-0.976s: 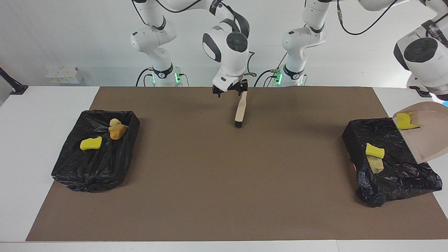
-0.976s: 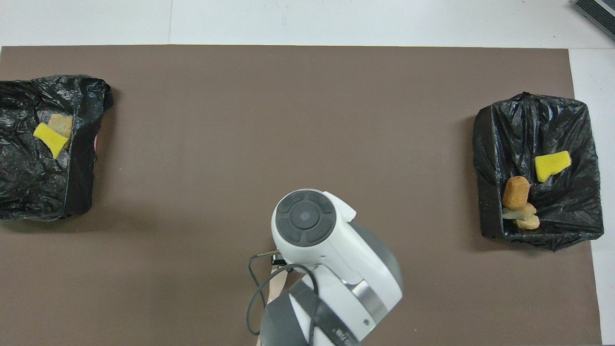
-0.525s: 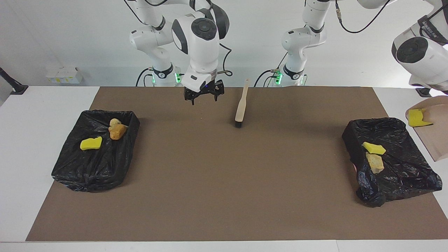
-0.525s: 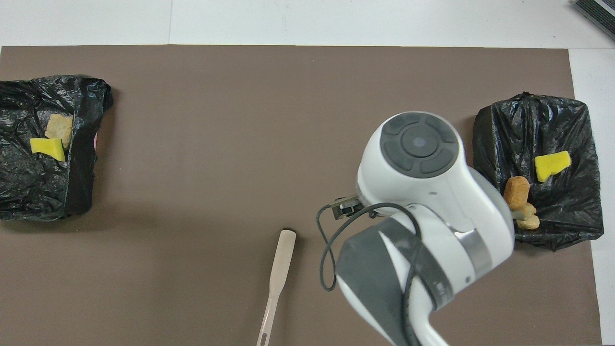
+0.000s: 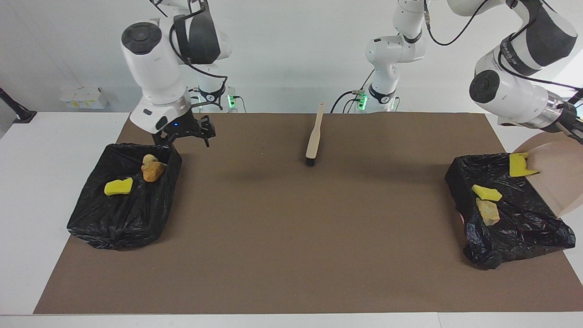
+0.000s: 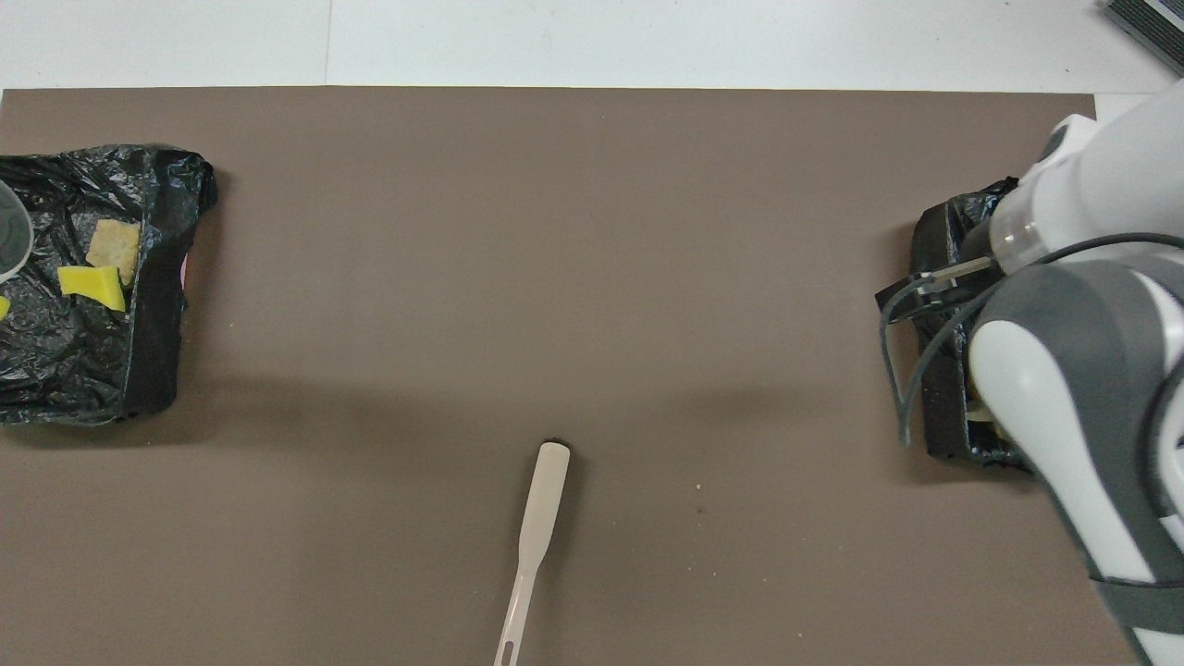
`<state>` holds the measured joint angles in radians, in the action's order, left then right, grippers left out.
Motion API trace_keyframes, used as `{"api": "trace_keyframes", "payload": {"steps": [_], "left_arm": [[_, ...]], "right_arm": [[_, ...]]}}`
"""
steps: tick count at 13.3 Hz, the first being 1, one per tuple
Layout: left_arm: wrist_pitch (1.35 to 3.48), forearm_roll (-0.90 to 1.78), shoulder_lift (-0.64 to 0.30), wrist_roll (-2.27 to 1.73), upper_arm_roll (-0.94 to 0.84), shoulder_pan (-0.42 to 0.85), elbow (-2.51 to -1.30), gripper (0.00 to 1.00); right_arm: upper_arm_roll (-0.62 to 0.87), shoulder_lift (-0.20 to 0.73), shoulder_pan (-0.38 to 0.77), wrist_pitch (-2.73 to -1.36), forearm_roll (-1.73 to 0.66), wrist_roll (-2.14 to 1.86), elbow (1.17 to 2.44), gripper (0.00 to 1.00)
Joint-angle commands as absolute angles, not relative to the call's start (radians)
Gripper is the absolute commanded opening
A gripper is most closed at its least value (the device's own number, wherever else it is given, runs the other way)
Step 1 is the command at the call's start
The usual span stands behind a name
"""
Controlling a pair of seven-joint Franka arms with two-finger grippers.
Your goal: Sweep and dump trash in bin
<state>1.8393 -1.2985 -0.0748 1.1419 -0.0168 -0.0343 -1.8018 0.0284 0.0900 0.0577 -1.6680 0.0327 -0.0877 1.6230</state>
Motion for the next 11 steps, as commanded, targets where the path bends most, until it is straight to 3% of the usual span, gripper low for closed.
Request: {"api": "trace_keyframes", "payload": {"steps": [1,6,11], "left_arm": [[1.818,-1.330,-0.037,1.114,-0.003,-0.020,-1.839,0.00],[1.711,-1.350,-0.040,1.129,-0.011,0.043,-1.815,0.00],[1.505,-1.102,-0.038,1.121,-0.012,0.210,-1.758,0.00]], "right_arm": [[-0.024,0.048,0.011,-1.644,0.048,-0.103,1.621,1.00],[-0.135,0.015,-0.005,-1.525,0.019,-0.180,1.547,1.00],[-0.121,-0.041,0.015,-1.511,-0.029,-0.014,1.566,1.00]]}}
